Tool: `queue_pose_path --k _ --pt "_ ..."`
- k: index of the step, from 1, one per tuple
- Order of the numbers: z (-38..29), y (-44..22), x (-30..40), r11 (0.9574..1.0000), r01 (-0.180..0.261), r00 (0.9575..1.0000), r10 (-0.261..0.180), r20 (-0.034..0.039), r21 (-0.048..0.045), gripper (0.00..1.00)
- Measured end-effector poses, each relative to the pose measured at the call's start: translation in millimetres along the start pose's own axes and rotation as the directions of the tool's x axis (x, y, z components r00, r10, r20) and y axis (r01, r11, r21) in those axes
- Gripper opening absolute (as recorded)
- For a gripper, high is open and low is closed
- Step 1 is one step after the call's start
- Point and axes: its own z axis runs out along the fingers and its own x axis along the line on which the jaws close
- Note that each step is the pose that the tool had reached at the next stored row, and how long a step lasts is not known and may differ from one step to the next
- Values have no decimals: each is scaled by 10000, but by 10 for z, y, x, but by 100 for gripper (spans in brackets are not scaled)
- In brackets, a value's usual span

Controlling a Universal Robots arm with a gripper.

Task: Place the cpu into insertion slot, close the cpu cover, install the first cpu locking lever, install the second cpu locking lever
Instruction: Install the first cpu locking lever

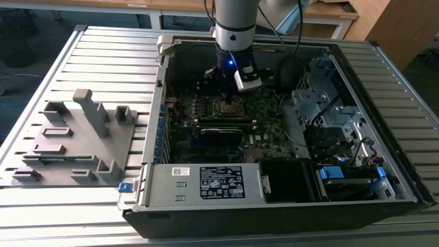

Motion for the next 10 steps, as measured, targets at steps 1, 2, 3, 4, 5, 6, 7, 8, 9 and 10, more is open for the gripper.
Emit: queue_pose_path --k 1,2,3,4,5,6,7,8,9,10 --pt "2 0 0 9999 142 9999 -142 -2 -9 10" --pt "5 1 0 9996 297 9996 -297 -4 -19 10" --pt "6 1 -1 9991 435 9991 -435 -6 -26 10" --pt "7 1 -1 9985 538 9986 -538 -9 -31 10" --pt "7 1 -1 9984 571 9984 -571 -10 -29 10" --pt "7 1 -1 9983 575 9983 -575 -9 -28 10" --pt "7 1 -1 9983 575 9983 -575 -9 -27 10" --pt "3 1 -1 9983 575 9983 -575 -9 -27 10" --pt "-11 1 -2 9983 576 9983 -576 -8 -29 10" --pt "-27 2 -2 9983 575 9983 -575 -8 -29 10"
